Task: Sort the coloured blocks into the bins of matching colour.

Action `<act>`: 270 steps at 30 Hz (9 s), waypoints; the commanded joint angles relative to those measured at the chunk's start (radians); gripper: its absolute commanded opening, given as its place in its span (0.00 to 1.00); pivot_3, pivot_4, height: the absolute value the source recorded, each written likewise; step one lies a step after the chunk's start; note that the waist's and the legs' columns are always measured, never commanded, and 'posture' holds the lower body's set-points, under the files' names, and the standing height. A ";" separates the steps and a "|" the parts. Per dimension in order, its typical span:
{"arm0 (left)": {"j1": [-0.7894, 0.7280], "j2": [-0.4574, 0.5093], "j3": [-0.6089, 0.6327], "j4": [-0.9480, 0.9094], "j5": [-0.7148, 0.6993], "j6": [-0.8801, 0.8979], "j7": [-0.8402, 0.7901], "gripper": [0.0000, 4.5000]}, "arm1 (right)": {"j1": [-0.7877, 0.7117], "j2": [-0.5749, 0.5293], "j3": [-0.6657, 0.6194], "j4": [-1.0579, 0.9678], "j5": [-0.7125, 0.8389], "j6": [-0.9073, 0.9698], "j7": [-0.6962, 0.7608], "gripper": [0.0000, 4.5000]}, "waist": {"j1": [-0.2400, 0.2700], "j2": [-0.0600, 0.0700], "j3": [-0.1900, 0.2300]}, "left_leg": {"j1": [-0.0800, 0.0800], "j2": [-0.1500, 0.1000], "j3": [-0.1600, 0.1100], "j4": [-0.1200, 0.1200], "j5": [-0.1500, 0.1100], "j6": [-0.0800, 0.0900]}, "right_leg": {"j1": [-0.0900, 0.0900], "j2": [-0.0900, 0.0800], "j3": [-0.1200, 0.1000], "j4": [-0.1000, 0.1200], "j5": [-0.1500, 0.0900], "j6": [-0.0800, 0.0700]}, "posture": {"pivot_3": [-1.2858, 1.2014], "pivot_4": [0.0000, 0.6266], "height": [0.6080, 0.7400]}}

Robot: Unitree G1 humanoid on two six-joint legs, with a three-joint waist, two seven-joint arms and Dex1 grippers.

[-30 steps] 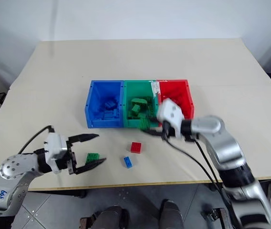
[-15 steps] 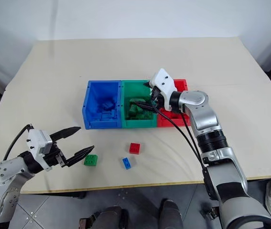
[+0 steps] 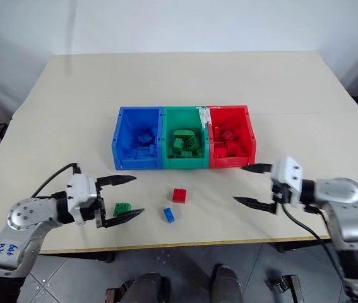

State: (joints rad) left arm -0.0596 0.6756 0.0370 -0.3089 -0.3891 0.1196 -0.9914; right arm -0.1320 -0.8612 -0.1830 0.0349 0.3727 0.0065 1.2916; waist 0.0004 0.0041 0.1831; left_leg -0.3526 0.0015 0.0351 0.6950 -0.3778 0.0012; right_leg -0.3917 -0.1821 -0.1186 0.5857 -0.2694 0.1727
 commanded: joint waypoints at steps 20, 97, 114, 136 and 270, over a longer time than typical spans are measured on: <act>0.117 0.040 0.112 -0.040 -0.007 -0.063 0.003 1.00 | -0.442 0.299 0.548 -0.102 -0.217 0.463 -0.262 0.99 | 0.006 0.000 0.000 | -0.003 0.001 -0.002 0.003 -0.001 0.000 | -0.002 0.000 -0.002 0.001 0.000 0.000 | 0.52 0.24 1.00; -0.088 -0.058 0.092 0.045 -0.049 0.041 0.067 1.00 | -0.464 0.142 0.080 0.043 0.045 0.217 -0.116 0.99 | 0.000 0.001 0.000 | -0.002 0.002 -0.001 0.001 -0.002 -0.001 | -0.003 0.001 -0.003 0.002 0.000 0.000 | 0.52 0.24 1.00; 0.017 0.091 0.110 0.049 -0.056 -0.015 -0.117 1.00 | -0.049 -0.017 0.154 -0.225 0.013 0.108 0.050 0.99 | -0.005 0.001 0.000 | 0.000 0.003 0.002 0.003 -0.003 0.000 | -0.001 0.001 -0.001 0.000 0.000 0.000 | 0.52 0.24 1.00; 0.200 0.093 0.271 -0.070 -0.077 0.041 -0.021 1.00 | -0.405 0.343 0.597 -0.109 -0.202 0.266 -0.092 0.99 | -0.003 0.001 0.001 | -0.001 0.005 0.001 0.003 -0.004 -0.001 | -0.003 0.002 -0.003 0.002 0.000 -0.001 | 0.52 0.24 1.00; -0.484 -0.182 -0.039 0.117 0.069 0.326 0.254 0.33 | 0.335 0.258 -0.230 -0.532 0.175 0.115 -0.474 1.00 | 0.049 -0.002 0.001 | 0.000 0.009 0.004 0.009 -0.005 -0.001 | -0.001 0.006 -0.002 0.004 0.001 -0.004 | 0.52 0.24 1.00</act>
State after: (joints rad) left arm -0.4971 0.5101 -0.0017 -0.2157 -0.3466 0.4802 -0.7992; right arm 0.1948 -0.6218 -0.3561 -0.4434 0.5241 0.1164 0.8999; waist 0.0498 0.0025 0.1839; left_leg -0.3528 0.0103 0.0393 0.7045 -0.3828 0.0006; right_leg -0.3923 -0.1760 -0.1205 0.5893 -0.2686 0.1683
